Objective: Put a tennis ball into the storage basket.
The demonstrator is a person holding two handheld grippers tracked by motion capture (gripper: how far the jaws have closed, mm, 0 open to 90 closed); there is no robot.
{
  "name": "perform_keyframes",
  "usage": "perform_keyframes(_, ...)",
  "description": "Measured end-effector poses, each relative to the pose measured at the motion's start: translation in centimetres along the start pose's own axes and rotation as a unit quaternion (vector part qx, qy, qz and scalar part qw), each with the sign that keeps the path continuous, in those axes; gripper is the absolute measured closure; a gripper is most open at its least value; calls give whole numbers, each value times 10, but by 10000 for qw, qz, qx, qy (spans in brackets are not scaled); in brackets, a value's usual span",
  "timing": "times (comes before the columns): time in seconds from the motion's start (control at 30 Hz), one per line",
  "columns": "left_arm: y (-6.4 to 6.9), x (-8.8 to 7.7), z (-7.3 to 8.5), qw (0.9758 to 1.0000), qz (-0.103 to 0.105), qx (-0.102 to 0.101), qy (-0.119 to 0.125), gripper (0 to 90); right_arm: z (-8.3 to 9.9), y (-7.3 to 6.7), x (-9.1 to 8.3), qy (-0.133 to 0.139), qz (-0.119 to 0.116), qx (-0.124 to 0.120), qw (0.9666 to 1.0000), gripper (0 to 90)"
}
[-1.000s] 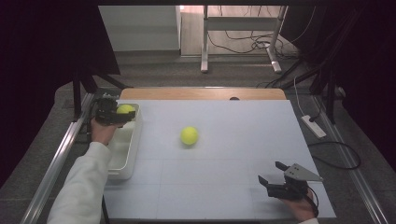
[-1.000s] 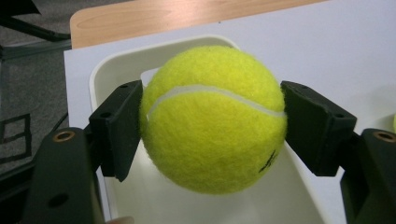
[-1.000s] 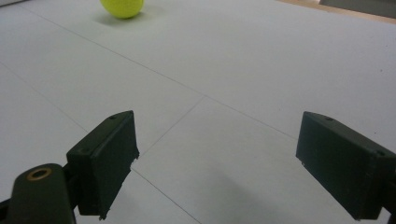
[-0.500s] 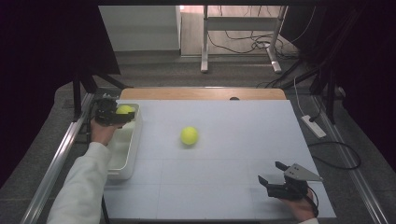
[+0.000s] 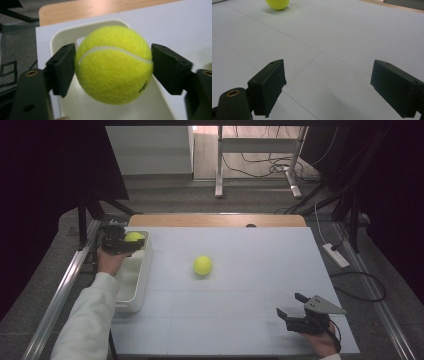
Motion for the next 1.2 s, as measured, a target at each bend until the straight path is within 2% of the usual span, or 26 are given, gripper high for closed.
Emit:
perform_keyframes(0.13, 1, -6, -3, 9998, 154, -40, 145, 81, 0, 0, 0, -1, 7, 0, 10000, 123)
perform_keyframes(0.27, 2, -12, -4, 9988, 342, -63, 339, 85, 0, 0, 0, -6, 4, -4, 10000, 123)
perform_keyframes(0.4, 5, -16, -4, 9981, 443, -64, 428, 86, 0, 0, 0, -2, 8, 3, 10000, 122)
perform_keyframes(0.47, 8, -19, -5, 9971, 568, -83, 508, 85, 0, 0, 0, -4, 9, 1, 10000, 123)
perform_keyframes(0.67, 16, -27, -6, 9959, 626, 59, 650, 84, 0, 0, 0, -3, 11, 0, 10000, 123)
perform_keyframes(0.87, 24, -38, -4, 9925, 794, 150, 919, 96, 0, 0, 0, -1, 15, -3, 10000, 123)
perform_keyframes(1.07, 32, -45, 1, 9900, 947, 271, 1010, 96, 0, -1, 0, 0, 19, -10, 10000, 122)
perform_keyframes(1.2, 34, -48, 2, 9887, 1035, 270, 1050, 96, -1, -1, 0, 1, 14, -16, 10000, 123)
Point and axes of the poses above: each handheld gripper's, and its own axes: x roughly forward along the jaws, z roughly out of its underside, y roughly to its right, the point moved 3 cm from there along x, roughly forward along the jaws, and after that the axes turned 2 degrees about z, right-handed, at the moved point
